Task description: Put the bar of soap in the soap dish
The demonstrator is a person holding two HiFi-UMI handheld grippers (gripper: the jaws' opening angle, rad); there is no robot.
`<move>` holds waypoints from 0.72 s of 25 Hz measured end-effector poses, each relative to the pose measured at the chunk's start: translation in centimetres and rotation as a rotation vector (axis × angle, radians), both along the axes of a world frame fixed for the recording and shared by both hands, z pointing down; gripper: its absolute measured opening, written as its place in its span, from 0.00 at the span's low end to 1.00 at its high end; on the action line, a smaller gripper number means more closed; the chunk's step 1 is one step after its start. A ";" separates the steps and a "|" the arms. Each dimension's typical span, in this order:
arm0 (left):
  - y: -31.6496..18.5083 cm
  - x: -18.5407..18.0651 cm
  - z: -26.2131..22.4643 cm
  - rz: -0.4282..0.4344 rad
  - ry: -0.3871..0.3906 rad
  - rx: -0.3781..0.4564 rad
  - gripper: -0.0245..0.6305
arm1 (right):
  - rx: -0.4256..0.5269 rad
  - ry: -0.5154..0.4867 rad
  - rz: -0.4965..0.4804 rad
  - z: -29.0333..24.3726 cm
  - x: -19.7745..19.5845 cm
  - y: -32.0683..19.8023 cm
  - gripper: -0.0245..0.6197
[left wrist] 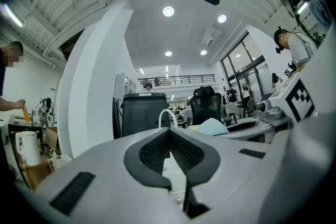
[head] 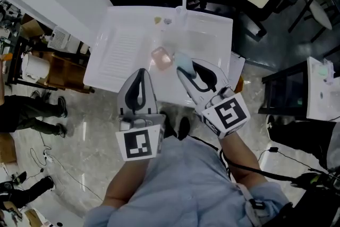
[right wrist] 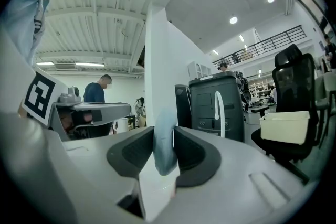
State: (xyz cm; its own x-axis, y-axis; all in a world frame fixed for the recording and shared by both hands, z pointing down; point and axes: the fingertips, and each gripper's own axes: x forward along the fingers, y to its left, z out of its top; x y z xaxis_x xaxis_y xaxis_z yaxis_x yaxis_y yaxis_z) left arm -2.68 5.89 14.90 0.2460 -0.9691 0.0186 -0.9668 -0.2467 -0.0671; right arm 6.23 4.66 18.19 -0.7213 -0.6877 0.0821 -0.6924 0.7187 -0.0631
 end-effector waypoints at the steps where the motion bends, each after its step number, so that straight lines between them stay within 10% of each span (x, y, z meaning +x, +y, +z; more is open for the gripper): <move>1: -0.3 -0.1 0.1 0.000 0.000 -0.001 0.05 | -0.003 0.002 -0.001 0.1 -0.1 -0.4 0.22; 18: -10.6 -4.2 5.4 0.022 0.042 -0.092 0.05 | -0.135 0.059 -0.008 6.6 -4.6 -9.3 0.22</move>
State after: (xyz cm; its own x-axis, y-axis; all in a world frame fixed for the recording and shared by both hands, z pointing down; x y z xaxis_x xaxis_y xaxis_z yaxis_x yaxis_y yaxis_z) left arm -6.87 -4.66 20.32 0.2699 -0.9580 0.0970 -0.9625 -0.2714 -0.0028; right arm 1.63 -4.63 24.82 -0.7177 -0.6620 0.2158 -0.6923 0.7116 -0.1195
